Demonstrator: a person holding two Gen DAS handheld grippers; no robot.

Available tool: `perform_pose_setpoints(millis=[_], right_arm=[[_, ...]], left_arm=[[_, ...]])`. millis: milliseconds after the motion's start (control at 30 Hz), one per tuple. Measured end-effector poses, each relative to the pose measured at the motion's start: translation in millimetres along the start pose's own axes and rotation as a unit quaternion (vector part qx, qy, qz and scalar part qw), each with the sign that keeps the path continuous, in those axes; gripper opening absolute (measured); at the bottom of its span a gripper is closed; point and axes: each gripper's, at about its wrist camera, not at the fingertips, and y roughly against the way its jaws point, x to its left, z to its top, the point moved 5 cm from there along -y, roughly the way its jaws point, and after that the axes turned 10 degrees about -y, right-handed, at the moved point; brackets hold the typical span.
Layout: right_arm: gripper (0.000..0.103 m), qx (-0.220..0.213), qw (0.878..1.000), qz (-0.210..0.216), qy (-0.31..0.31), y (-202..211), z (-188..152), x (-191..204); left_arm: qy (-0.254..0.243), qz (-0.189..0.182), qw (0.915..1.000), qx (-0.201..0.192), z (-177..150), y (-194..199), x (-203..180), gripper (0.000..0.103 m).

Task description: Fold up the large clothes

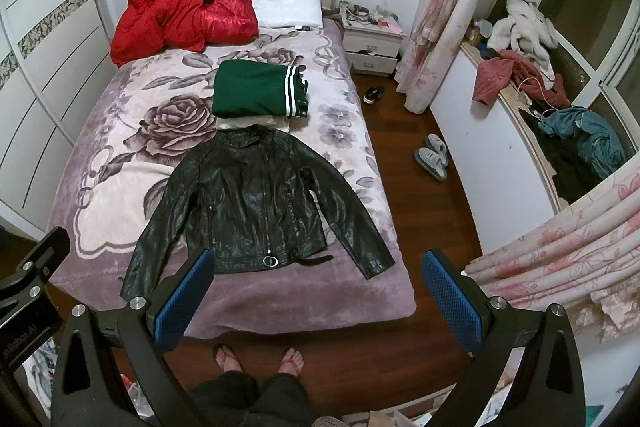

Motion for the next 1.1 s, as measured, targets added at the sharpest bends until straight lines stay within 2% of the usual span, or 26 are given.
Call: perform_pose_setpoints(millis=[833,1000,1100], right_arm=[[0.103,0.0,1.0,0.0,0.0,-1,-1,3],[0.103,0.005,1.0,0.0,-0.004,-3,-2,3],[0.103,0.014,1.0,0.004,-0.015,-12,-5,6]], left_arm=[[-0.002,0.0,1.0,-0.002,2,0,-3,0.103],[-0.006,-0.002,1.0,-0.002,18,-3,3,0.103],[-0.014,0.015,0.9996,-0.022,29,-12,10,0.103]])
